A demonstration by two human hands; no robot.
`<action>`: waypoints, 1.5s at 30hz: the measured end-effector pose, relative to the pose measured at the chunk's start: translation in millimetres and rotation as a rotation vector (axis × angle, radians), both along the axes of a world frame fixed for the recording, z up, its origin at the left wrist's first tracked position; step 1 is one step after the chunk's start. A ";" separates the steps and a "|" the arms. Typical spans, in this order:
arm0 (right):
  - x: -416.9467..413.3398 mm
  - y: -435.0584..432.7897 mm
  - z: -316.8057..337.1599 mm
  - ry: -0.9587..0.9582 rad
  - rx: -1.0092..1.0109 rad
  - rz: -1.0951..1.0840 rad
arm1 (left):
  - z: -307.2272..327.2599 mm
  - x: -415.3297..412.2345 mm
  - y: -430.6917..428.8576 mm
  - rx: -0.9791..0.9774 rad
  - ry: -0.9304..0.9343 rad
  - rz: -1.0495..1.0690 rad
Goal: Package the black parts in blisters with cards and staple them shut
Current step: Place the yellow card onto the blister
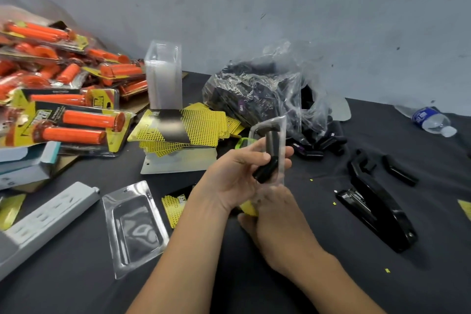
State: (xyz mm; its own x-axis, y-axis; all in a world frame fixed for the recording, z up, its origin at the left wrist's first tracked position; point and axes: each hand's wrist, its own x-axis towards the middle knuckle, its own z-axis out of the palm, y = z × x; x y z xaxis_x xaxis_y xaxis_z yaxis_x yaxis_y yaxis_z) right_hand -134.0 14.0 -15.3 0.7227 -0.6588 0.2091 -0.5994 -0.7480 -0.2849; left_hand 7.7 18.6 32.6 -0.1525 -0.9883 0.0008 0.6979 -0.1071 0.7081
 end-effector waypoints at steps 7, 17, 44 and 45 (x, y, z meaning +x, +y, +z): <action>-66.9 0.4 11.9 0.085 -0.043 -0.233 | -3.2 -6.5 -3.7 0.021 -0.115 0.035; -116.5 -19.4 29.5 -0.662 -0.012 -0.751 | -9.8 -18.8 -17.3 0.203 -0.016 0.326; -80.6 2.4 7.0 -0.563 0.377 -0.738 | -13.3 -56.8 -27.2 0.147 -0.250 0.481; -79.7 1.6 7.4 -0.557 0.379 -0.733 | -13.7 -60.4 -26.9 0.141 -0.281 0.489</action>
State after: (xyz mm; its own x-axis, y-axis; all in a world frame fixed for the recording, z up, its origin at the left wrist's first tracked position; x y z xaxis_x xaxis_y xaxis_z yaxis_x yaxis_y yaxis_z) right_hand -213.7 15.6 -7.9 -0.0272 -0.9966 0.0783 -0.5847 -0.0476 -0.8099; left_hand -52.7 -8.3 18.9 0.3468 -0.9314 -0.1102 0.4772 0.0741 0.8756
